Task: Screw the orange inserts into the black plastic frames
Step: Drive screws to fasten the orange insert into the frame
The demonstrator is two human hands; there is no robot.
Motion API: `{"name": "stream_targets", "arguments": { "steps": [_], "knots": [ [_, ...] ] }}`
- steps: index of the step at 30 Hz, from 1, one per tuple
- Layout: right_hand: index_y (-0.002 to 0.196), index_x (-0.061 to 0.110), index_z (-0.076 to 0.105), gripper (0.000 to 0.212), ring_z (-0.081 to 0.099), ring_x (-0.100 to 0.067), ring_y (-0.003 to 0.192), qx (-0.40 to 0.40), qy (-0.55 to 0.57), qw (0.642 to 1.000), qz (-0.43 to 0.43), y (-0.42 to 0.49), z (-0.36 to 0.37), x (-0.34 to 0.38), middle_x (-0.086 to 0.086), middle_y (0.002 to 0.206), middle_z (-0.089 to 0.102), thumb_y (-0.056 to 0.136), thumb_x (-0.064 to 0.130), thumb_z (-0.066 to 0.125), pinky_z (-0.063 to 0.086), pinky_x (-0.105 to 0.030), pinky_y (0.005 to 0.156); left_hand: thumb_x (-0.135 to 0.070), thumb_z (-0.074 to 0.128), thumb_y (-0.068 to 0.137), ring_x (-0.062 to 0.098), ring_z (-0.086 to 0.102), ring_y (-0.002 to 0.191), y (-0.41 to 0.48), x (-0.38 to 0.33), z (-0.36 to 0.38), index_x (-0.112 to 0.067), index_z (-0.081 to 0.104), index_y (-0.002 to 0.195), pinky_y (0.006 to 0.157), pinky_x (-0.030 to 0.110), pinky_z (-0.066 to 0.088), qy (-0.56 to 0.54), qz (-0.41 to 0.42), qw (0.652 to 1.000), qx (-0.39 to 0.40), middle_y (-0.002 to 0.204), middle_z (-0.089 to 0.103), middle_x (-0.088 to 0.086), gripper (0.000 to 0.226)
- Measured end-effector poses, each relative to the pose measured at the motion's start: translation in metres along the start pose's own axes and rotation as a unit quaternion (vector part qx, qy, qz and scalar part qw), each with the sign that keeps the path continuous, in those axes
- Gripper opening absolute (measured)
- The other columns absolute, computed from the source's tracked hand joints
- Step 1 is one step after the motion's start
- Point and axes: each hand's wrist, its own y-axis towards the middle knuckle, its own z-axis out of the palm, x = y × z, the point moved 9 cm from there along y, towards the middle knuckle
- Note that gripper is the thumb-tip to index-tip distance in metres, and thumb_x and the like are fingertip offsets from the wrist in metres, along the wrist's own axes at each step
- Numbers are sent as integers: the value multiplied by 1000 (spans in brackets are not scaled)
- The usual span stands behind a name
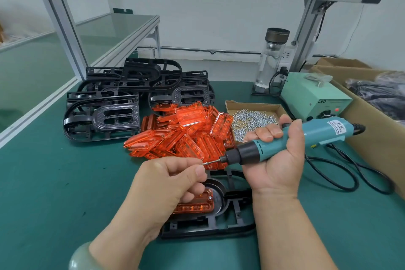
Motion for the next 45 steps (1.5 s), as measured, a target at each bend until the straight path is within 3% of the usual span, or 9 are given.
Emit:
{"name": "stream_targets", "arguments": {
  "steps": [3,10,16,19,22,33,36,39,45],
  "knots": [
    [86,25,51,13,45,-2,47,7,-3,1000,6,-1,1,-3,12,56,46,83,37,55,42,-19,55,-14,69,82,9,67,60,1,-2,1,-35,74,75,48,14,46,27,20,999,-17,72,74,2,23],
    [86,24,52,13,45,-2,47,19,-1,1000,6,0,3,-3,12,56,46,85,37,54,42,-19,54,-18,68,82,1,64,56,-1,-10,8,-31,74,74,48,10,44,88,57,994,-13,68,72,-5,17],
    [86,25,53,13,45,-2,47,6,2,1000,-1,2,-2,4,12,56,46,84,38,56,42,-19,54,-22,74,77,-14,60,75,-7,-16,-34,-44,68,77,63,-3,37,274,106,954,-57,78,65,-34,23],
    [86,25,53,14,45,-3,47,-8,-1,1000,-13,2,-4,10,12,57,46,83,37,58,43,-20,54,-24,78,74,-11,57,73,-10,0,-53,-51,66,60,60,5,39,368,70,927,-31,74,67,-22,32],
    [86,25,52,14,45,-3,47,-19,-12,1000,-13,0,-4,10,12,56,46,82,37,59,41,-20,55,-28,79,73,-8,54,71,-13,11,-47,-58,63,65,60,8,38,411,54,910,24,75,60,-10,34],
    [87,23,52,16,44,-4,48,1,-97,995,2,-8,12,3,10,57,48,79,32,63,39,-18,54,-45,76,71,-1,53,82,-9,20,-23,-47,66,105,79,17,43,427,80,900,42,89,55,-15,35],
    [85,23,51,16,44,-5,47,2,-129,992,10,-8,12,0,9,56,47,78,29,64,39,-18,52,-55,72,70,6,50,95,-9,21,-14,-52,61,109,90,30,42,437,81,895,29,94,52,-15,40],
    [86,23,51,11,45,-6,47,0,-154,988,29,-9,7,-6,8,56,47,87,25,62,41,-18,50,-61,64,73,9,41,105,-9,22,-7,-58,56,113,93,32,34,483,73,872,22,101,49,-19,41],
    [86,21,53,13,43,-8,48,29,-204,977,52,-9,9,-20,5,57,46,83,22,66,39,-20,52,-60,67,72,8,41,104,-6,24,-9,-60,57,105,93,32,32,455,66,888,27,102,50,-19,35]
  ]
}}
